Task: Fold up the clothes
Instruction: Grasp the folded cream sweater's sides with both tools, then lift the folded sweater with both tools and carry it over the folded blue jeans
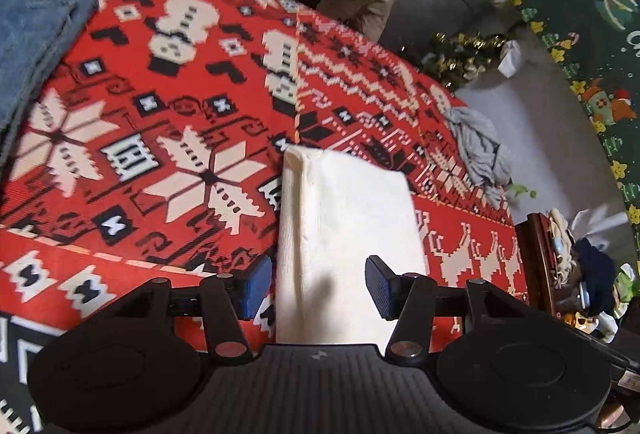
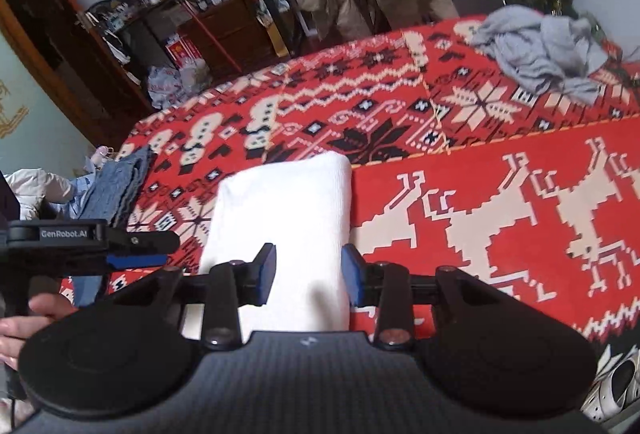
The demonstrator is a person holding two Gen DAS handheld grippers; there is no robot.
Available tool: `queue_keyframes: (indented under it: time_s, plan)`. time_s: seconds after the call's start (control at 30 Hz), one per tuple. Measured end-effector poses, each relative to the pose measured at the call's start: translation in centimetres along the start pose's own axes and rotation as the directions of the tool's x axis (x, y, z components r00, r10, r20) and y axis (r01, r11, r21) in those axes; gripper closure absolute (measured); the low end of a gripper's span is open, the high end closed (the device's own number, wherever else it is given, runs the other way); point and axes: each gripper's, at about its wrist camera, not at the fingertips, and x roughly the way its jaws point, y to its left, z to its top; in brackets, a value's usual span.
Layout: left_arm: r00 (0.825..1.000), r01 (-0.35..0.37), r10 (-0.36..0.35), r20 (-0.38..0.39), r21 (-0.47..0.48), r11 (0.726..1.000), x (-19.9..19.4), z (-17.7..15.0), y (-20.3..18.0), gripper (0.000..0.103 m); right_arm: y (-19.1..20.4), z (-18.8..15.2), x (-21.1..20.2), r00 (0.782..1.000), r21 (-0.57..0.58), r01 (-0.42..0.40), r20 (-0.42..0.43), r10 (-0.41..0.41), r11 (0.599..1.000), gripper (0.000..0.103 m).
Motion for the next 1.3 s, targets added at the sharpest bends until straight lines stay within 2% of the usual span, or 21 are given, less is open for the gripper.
queue_keyframes:
  time_s: [0.23, 0.5, 0.8, 0.87, 0.93, 1.03, 1.2, 1.3]
  plan:
    - [0.999, -0.006, 0.006, -0.046, 0.009, 1.000, 2.9, 0.0, 1.4, 0.052, -1.8, 0.9, 4.7, 0.996, 0.096, -0.007, -0.092, 0.016, 0.995, 0.064]
    - [0.998, 0.064, -0.065, -0.018, -0.062, 0.996, 3.6, 0.0, 2.4, 0.053, -2.2, 1.3, 7.1, 0.990, 0.131, -0.033, -0.131, 0.050, 0.991, 0.063]
    - [0.997, 0.072, -0.073, -0.006, -0.028, 0.997, 3.7, -1.0, 1.5, 0.057, -2.3, -0.1, 7.2, 0.992, 0.141, -0.040, -0.115, 0.057, 0.989, 0.065]
    - [0.998, 0.063, -0.063, 0.008, -0.012, 0.998, 3.6, -1.3, 1.4, 0.061, -2.3, -0.4, 7.1, 0.993, 0.138, -0.040, -0.104, 0.055, 0.990, 0.072]
    - [0.999, 0.046, -0.046, 0.027, -0.004, 0.999, 3.6, -1.4, 1.1, 0.071, -2.0, -0.6, 6.9, 0.995, 0.120, -0.032, -0.090, 0.043, 0.992, 0.077]
    - [0.998, 0.007, -0.009, 0.059, 0.039, 0.999, 3.0, -1.6, 0.0, 0.078, -1.0, -0.7, 6.6, 0.997, 0.079, -0.001, -0.072, 0.007, 0.997, 0.082]
    - [0.993, -0.040, 0.028, 0.113, 0.104, 0.994, 1.7, -1.7, -1.7, 0.079, 1.1, -0.5, 5.3, 0.998, 0.009, 0.056, -0.037, -0.056, 0.998, 0.084]
    - [0.989, -0.025, 0.011, 0.148, 0.097, 0.995, 0.0, -0.9, -1.7, 0.079, 2.2, 0.0, 4.1, 0.999, -0.003, 0.050, -0.012, -0.050, 0.999, 0.084]
